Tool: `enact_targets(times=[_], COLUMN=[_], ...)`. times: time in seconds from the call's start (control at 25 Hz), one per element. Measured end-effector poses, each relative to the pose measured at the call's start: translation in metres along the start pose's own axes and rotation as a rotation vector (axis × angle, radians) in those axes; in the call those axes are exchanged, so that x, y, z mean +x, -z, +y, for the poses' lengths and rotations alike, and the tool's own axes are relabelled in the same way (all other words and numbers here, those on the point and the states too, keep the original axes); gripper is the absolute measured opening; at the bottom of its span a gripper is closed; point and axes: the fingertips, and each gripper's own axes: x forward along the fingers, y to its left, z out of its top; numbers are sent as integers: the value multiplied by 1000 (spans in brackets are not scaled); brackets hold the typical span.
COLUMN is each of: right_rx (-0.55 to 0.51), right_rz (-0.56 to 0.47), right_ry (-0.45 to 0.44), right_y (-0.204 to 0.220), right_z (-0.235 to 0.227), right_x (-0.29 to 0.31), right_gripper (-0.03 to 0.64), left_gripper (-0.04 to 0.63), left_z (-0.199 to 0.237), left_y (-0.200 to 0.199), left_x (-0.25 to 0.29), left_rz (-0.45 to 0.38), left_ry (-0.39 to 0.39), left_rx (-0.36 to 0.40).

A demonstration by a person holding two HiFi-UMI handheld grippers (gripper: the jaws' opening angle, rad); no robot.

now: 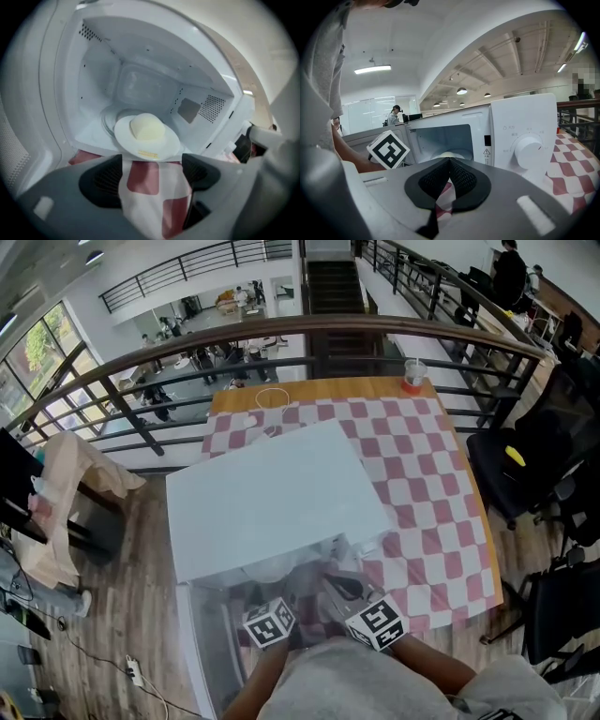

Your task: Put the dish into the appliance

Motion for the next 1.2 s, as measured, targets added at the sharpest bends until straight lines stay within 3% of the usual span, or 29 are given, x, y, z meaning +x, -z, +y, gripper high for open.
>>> enact_targets(times=[0.08,0.16,0.6,0.92,1.2], right_rx=[1,-3,-13,-17,-9], right_rz=[-1,-2,-5,-38,4], right_ry=[-3,-6,-9,3,8], right_y=[0,0,2,1,7], right_z=[1,1,2,1,6], right_x=[0,0,-6,-8,-16], right_gripper=[-1,-2,-2,-2,-2], left_gripper=[400,407,402,393,382], left_z=[-6,-10,5,10,20], left_y=[-3,-4,-22,-45,-69], left_x=[-2,3,18,37,57], left_rz=[-25,-26,-36,-35,-35], left_ry=[-18,-28,-164,-174,-158], left_rx=[83,114,181,205,208])
